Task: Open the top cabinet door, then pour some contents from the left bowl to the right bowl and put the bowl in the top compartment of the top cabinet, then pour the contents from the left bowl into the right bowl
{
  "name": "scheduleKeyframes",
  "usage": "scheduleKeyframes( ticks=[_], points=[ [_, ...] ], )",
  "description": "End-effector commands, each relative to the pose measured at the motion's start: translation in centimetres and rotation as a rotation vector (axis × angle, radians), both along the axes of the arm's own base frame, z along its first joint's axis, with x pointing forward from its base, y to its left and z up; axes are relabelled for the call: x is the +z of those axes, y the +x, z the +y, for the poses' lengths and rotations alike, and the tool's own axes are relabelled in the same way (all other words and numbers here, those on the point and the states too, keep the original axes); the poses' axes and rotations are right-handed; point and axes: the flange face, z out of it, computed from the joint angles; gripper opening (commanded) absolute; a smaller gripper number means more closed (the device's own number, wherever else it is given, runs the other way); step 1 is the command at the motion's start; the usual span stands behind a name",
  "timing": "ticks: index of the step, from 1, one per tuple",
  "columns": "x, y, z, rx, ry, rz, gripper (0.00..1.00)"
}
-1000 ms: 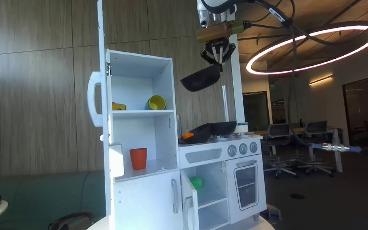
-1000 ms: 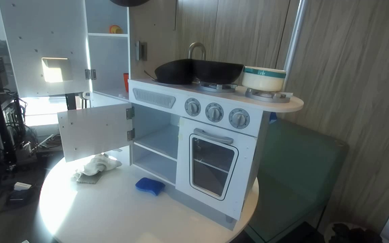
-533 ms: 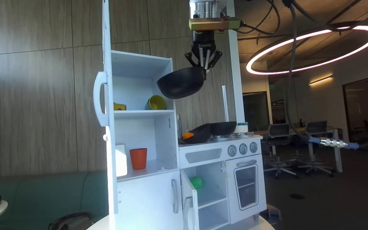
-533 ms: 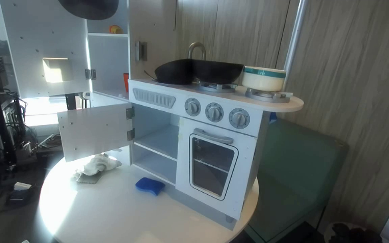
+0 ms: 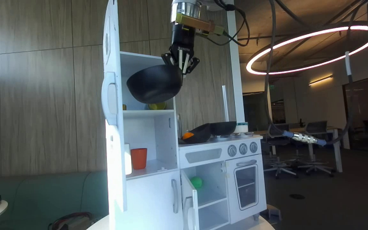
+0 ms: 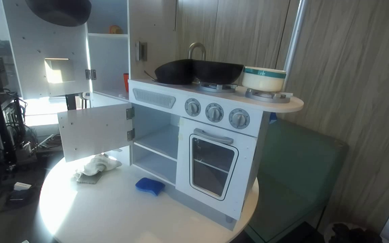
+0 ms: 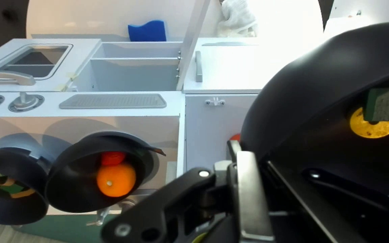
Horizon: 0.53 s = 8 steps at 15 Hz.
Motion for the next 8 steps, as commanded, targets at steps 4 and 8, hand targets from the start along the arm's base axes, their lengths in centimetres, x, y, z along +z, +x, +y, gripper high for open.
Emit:
scheduleKeyframes(
  ticks=[4,8],
  points=[
    [1.8,5.6,2.0,0.021,-0.022,-0.091,0.01],
    [0.8,9.7,2.2,-0.061,-0.089,-0.141,0.01]
  ],
)
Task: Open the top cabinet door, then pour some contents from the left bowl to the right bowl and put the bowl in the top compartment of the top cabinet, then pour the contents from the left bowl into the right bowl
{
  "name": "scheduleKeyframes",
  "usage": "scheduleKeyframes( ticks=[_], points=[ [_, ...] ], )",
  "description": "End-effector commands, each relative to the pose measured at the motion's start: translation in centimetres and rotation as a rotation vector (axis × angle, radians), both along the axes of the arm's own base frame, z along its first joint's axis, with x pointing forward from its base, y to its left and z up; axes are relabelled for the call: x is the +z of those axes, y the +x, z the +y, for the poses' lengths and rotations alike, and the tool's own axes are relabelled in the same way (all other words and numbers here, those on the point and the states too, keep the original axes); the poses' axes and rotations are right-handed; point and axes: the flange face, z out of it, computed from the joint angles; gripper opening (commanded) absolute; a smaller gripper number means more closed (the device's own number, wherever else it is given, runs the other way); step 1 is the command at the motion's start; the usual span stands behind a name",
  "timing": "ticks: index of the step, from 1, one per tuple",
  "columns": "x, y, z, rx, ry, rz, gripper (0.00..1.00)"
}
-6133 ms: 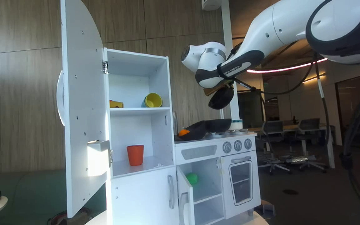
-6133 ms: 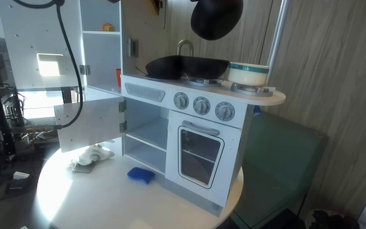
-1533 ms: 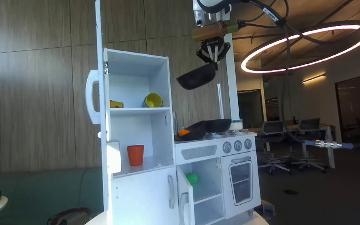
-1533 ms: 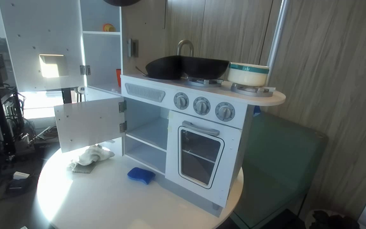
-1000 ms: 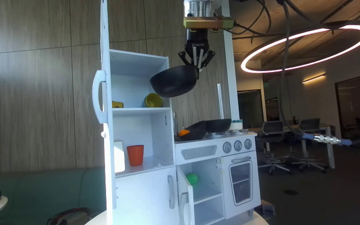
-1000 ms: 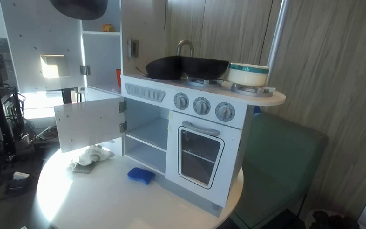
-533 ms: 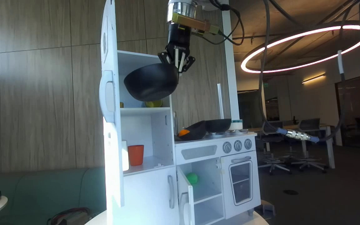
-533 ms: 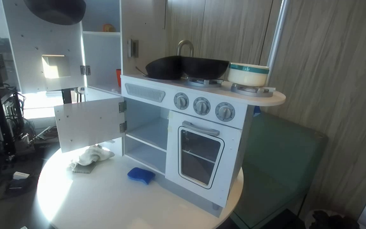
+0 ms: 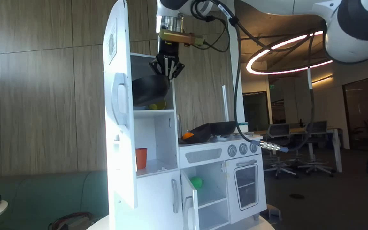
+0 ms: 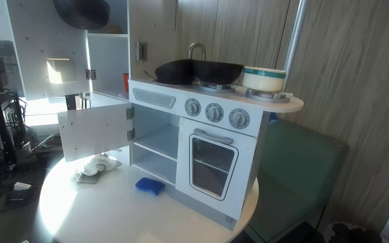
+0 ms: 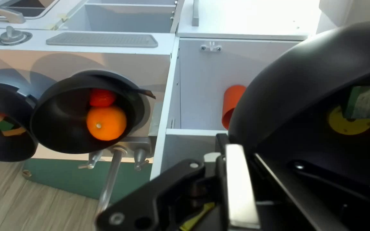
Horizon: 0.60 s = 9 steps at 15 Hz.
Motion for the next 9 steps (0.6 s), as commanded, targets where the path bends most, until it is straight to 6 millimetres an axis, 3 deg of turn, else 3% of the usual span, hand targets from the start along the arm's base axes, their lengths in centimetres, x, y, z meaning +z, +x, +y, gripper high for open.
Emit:
scheduleKeyframes(
  ticks=[1,5,9],
  points=[
    [0.2,3.7,0.8,-0.068,-0.015,-0.061,0.01],
    [0.3,6.3,1.6,-0.132,0.004,-0.108,0.01],
    [-0.1,8.6,1.2,-0.229,0.006,-0.147,0.01]
  ],
)
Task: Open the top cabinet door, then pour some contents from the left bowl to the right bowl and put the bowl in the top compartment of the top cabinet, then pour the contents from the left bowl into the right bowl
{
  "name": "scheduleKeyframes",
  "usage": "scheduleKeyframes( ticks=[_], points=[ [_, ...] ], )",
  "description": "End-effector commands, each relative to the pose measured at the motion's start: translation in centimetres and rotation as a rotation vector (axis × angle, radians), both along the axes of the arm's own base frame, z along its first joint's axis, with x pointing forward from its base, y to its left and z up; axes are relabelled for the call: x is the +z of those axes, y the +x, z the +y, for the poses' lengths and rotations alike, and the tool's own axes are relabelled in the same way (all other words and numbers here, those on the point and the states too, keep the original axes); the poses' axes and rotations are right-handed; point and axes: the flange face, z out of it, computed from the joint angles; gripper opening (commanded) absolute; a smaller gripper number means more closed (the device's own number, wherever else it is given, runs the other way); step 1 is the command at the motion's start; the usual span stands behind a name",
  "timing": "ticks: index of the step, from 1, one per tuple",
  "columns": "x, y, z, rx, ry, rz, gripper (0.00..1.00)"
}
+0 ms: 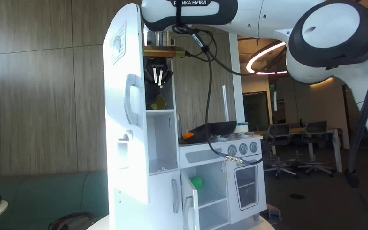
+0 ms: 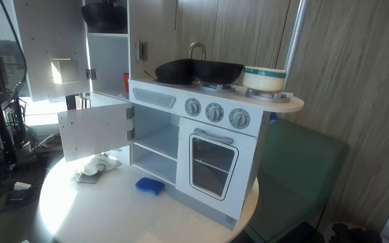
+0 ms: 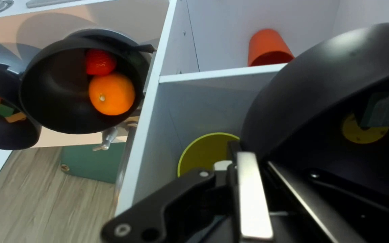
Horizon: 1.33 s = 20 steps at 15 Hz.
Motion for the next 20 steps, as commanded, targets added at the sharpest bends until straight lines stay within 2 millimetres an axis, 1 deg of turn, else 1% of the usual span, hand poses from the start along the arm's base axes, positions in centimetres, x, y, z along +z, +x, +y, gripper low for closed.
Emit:
scheduleKeyframes(
  ticks=[1,4,7,8,9,10,14,18,19,20],
  points=[
    [0.4,2.5,-0.3,-0.089,0.013,-0.063,0.01],
    [-0.1,4.0,-0.6,-0.143,0.021,-0.113,0.01],
    [0.2,4.0,-0.1,-0.181,0.034,-0.145,0.03],
    [0.4,3.6,0.1,-0.189,0.041,-0.138,0.3],
    [0.7,3.0,0.3,-0.189,0.036,-0.133,0.32],
    [0.9,2.6,0.5,-0.19,0.041,-0.127,0.38],
    [2.4,0.3,0.9,-0.176,0.046,-0.124,0.69],
    [3.2,-2.3,0.7,-0.138,0.098,-0.035,0.97],
    [3.2,-3.0,0.5,-0.143,0.098,-0.005,1.0],
    [3.0,-3.7,0.1,-0.137,0.082,0.037,1.0]
  ],
)
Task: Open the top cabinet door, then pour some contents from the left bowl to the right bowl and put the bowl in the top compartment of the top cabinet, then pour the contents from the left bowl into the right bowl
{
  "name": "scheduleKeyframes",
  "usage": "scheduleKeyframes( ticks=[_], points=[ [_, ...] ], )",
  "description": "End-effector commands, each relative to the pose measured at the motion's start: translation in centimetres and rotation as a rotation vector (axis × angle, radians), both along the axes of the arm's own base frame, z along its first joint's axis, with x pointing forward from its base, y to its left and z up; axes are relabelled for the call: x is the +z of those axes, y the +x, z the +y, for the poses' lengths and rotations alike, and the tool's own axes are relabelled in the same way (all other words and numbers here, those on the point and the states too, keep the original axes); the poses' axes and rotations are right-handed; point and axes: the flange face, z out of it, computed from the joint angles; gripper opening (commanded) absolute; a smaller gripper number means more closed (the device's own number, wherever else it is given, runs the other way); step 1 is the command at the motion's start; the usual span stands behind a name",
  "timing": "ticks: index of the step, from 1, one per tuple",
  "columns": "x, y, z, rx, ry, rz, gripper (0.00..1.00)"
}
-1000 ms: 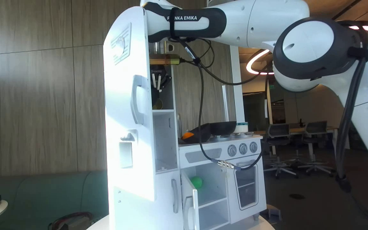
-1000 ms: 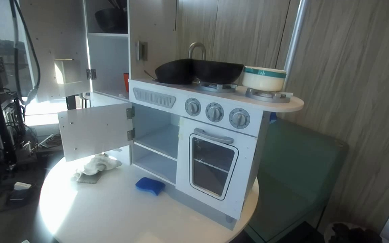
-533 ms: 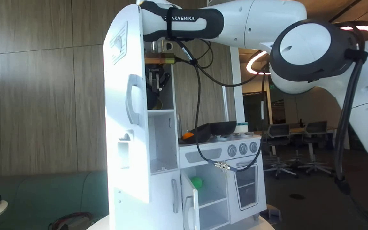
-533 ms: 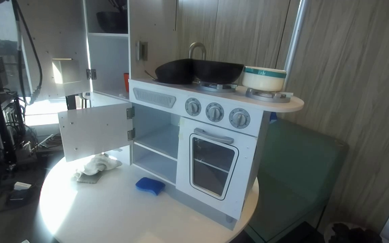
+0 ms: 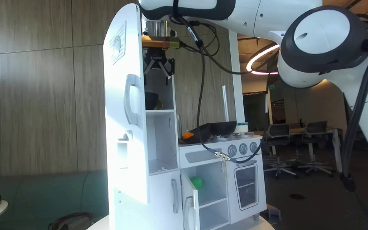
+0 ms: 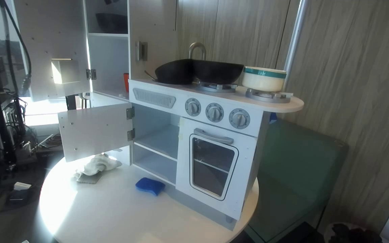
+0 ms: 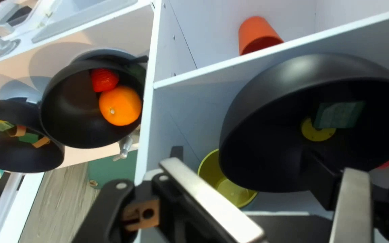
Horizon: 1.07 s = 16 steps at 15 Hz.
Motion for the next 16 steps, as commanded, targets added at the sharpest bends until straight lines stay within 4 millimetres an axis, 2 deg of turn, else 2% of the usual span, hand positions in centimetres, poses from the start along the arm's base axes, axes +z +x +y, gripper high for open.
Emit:
scheduleKeyframes(
  ticks=[1,4,7,11,13,16],
  points=[
    [0.5,-2.8,-1.4,0.028,0.0,0.107,1.0],
    [0.4,-5.0,-3.5,0.054,0.023,0.251,1.0],
    [1.7,-8.4,-5.6,0.063,0.041,0.331,1.0],
    [5.8,-14.2,-7.0,0.06,0.005,0.302,1.0],
    [8.3,-16.7,-6.6,0.06,-0.05,0.199,1.0],
    [11.7,-19.4,-5.1,0.078,-0.1,0.033,1.0]
  ],
)
